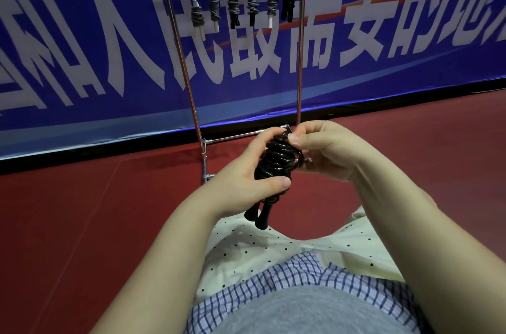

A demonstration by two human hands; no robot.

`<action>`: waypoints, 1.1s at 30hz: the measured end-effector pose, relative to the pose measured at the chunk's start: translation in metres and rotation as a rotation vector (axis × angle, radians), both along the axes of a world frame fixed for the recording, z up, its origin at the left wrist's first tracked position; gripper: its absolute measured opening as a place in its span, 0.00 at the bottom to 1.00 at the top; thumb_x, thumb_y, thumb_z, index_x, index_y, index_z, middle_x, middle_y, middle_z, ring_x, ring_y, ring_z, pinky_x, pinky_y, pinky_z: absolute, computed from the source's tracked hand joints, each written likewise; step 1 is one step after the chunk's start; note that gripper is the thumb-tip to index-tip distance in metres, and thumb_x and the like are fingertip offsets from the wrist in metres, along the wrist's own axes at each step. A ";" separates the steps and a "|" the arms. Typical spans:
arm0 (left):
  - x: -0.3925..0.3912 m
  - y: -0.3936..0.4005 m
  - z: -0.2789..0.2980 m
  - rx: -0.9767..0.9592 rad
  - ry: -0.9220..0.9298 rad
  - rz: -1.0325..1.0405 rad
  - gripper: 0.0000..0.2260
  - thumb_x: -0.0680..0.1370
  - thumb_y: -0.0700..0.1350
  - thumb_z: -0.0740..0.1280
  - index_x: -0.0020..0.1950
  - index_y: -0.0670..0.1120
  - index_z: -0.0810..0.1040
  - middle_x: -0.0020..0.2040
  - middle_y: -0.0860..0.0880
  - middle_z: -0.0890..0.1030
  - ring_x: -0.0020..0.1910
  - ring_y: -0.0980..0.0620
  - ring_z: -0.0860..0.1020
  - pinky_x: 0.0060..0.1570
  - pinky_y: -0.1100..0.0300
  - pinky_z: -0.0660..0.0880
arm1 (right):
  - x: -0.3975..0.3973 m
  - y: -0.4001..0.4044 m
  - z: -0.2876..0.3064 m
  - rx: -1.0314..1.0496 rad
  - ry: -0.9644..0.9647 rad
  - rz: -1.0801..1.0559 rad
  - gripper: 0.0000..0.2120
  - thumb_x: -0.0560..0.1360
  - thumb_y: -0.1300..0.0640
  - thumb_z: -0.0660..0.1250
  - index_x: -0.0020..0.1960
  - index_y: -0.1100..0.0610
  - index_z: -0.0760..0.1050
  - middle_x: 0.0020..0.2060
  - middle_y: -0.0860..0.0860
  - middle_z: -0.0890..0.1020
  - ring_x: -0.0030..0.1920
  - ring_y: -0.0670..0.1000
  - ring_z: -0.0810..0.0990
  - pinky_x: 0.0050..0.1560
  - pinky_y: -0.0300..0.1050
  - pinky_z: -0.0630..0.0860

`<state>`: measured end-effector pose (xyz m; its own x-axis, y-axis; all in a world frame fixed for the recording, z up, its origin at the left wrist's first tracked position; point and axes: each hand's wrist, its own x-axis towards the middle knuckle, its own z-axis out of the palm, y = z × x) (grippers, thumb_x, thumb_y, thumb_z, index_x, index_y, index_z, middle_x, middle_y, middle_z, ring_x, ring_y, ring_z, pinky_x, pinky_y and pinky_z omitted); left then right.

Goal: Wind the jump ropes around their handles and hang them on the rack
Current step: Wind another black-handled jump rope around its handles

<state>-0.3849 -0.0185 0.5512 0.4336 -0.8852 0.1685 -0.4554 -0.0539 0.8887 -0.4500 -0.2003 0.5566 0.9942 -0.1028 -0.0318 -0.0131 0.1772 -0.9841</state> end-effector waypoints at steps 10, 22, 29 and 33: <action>-0.001 -0.007 -0.010 -0.146 0.097 0.208 0.24 0.67 0.52 0.69 0.58 0.68 0.64 0.58 0.52 0.77 0.55 0.55 0.78 0.56 0.48 0.78 | 0.010 0.022 0.000 -0.080 -0.123 -0.273 0.12 0.75 0.56 0.68 0.36 0.55 0.69 0.28 0.48 0.78 0.30 0.46 0.75 0.36 0.41 0.75; 0.005 0.002 -0.004 -0.140 0.056 0.108 0.22 0.69 0.46 0.67 0.58 0.66 0.67 0.54 0.56 0.77 0.54 0.60 0.78 0.51 0.65 0.76 | 0.009 0.024 -0.003 0.070 -0.080 -0.174 0.10 0.75 0.56 0.66 0.37 0.55 0.69 0.32 0.50 0.77 0.32 0.47 0.76 0.36 0.40 0.75; 0.007 0.002 -0.006 -0.106 0.034 0.096 0.23 0.72 0.44 0.69 0.59 0.66 0.66 0.57 0.54 0.76 0.50 0.60 0.79 0.47 0.64 0.77 | 0.013 0.025 -0.009 0.106 -0.022 -0.130 0.08 0.78 0.56 0.64 0.43 0.59 0.73 0.39 0.55 0.79 0.39 0.52 0.78 0.36 0.40 0.78; 0.003 -0.001 -0.014 -0.165 0.121 0.171 0.22 0.69 0.46 0.67 0.58 0.65 0.66 0.57 0.50 0.77 0.53 0.55 0.79 0.51 0.56 0.79 | 0.013 0.029 -0.007 0.124 -0.052 -0.113 0.11 0.79 0.52 0.61 0.47 0.60 0.74 0.36 0.53 0.80 0.37 0.50 0.79 0.37 0.41 0.77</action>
<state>-0.3820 -0.0195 0.5376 0.6001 -0.7623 0.2423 -0.3419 0.0294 0.9393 -0.4369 -0.1711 0.5497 0.9772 -0.2125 -0.0004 0.0637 0.2947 -0.9535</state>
